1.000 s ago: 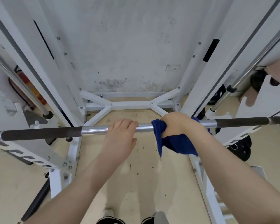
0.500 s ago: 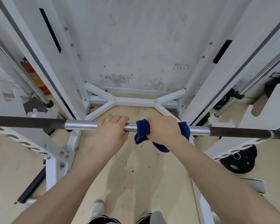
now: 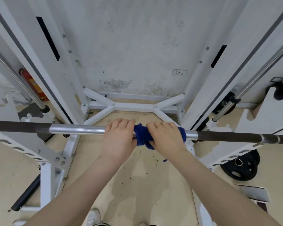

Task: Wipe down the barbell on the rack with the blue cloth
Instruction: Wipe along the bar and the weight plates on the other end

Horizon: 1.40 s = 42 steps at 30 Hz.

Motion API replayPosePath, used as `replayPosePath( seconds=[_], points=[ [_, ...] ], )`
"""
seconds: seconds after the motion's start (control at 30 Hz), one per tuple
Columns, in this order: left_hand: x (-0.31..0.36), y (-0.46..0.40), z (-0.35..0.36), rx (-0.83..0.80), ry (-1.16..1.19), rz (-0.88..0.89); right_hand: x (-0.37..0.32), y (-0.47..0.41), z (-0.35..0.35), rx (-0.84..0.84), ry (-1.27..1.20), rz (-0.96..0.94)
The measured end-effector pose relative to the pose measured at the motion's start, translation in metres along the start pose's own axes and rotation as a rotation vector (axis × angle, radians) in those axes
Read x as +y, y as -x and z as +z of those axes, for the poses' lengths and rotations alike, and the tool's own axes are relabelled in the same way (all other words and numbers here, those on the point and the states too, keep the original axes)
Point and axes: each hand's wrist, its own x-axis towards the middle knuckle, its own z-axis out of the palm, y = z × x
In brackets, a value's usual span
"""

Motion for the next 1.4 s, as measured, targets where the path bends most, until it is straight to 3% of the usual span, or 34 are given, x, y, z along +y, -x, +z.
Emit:
replayPosePath(
  seconds=[0.13,0.27,0.37,0.47,0.57,0.7,0.83,0.93,1.03,1.17,1.3,1.4],
  points=[
    [0.018,0.0,0.006,0.027,-0.03,0.059,0.062,0.024,-0.006,-0.086,0.011,0.148],
    [0.03,-0.001,0.014,0.056,-0.076,0.05,0.057,0.027,0.004,-0.003,0.085,0.285],
    [0.034,-0.005,0.016,0.066,-0.129,0.017,0.02,0.013,0.013,0.002,0.079,0.202],
    [0.039,-0.008,0.014,0.045,-0.158,-0.019,0.033,0.014,0.008,0.016,0.037,0.039],
    [0.043,-0.01,0.015,0.028,-0.173,-0.056,0.087,0.039,0.002,0.031,0.024,0.067],
    [0.048,-0.012,0.014,-0.031,-0.134,-0.012,0.128,0.072,0.01,0.189,0.005,0.133],
    [0.054,-0.017,0.019,-0.006,-0.038,0.186,0.092,0.053,0.01,0.2,0.033,0.345],
    [0.068,-0.029,0.02,-0.065,-0.013,0.321,0.059,0.051,0.021,0.252,0.063,0.322],
    [0.071,-0.039,0.022,-0.136,-0.008,0.324,0.084,0.058,0.023,0.254,0.047,0.256],
    [0.064,-0.04,0.024,-0.143,0.066,0.328,0.119,0.07,0.011,0.28,0.025,0.479],
    [0.062,-0.034,0.031,-0.113,0.125,0.286,0.096,0.059,0.01,0.264,0.095,0.648],
    [0.063,-0.035,0.033,-0.107,0.127,0.26,0.048,0.044,0.022,0.318,0.004,0.478]
  ],
)
